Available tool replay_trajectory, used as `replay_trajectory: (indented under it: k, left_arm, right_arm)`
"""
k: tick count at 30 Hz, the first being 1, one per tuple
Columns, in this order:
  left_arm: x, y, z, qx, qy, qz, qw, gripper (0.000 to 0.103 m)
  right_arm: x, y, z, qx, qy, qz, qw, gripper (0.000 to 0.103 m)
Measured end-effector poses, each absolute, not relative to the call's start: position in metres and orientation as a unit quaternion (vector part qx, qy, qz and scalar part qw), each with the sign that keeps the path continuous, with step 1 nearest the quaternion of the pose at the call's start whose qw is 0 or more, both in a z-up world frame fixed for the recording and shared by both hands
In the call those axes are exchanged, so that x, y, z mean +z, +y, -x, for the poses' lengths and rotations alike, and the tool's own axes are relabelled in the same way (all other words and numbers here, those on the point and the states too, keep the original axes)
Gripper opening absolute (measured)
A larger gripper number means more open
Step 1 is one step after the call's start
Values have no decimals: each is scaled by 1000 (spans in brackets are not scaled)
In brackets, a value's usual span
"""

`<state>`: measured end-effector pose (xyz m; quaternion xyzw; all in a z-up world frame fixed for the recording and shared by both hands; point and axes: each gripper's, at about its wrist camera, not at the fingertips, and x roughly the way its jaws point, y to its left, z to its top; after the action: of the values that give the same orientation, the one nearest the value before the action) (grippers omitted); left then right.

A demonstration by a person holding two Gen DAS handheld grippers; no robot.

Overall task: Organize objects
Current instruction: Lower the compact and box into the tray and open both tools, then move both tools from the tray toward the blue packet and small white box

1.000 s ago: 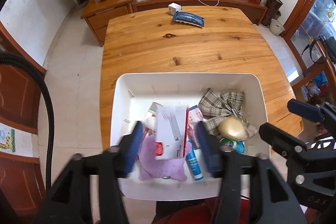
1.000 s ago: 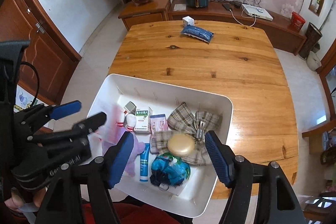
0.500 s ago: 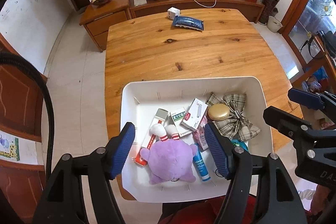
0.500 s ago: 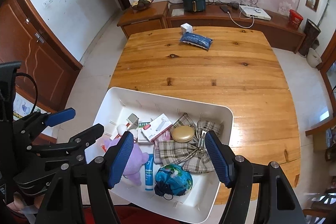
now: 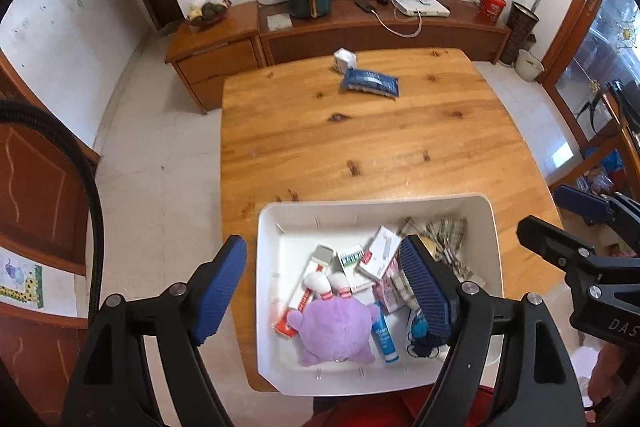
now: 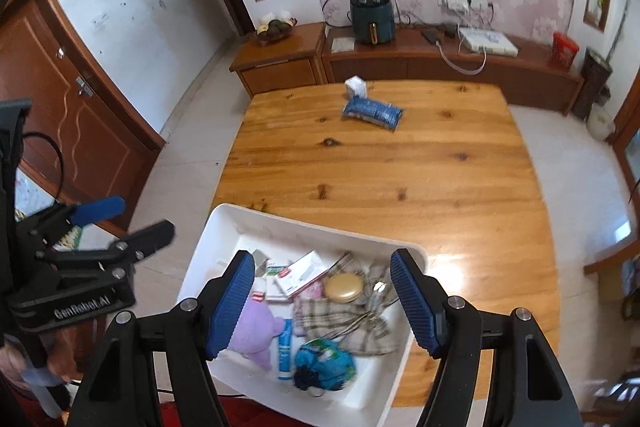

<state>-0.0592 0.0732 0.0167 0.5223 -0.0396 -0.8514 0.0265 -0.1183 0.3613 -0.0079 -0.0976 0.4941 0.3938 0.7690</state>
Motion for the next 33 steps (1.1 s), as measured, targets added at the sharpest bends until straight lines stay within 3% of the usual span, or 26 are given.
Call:
replay_trajectory:
  k: [18, 22, 33]
  left_arm:
    - [91, 90, 83, -879, -20, -472, 64, 83]
    - [110, 82, 105, -873, -3, -485, 59, 89]
    - [152, 83, 195, -883, -47, -463, 54, 89]
  right_arm:
    - [52, 351, 63, 438, 424, 121, 783, 71]
    - [64, 361, 47, 445, 416, 126, 783, 71]
    - [94, 421, -15, 420, 384, 172, 804, 71]
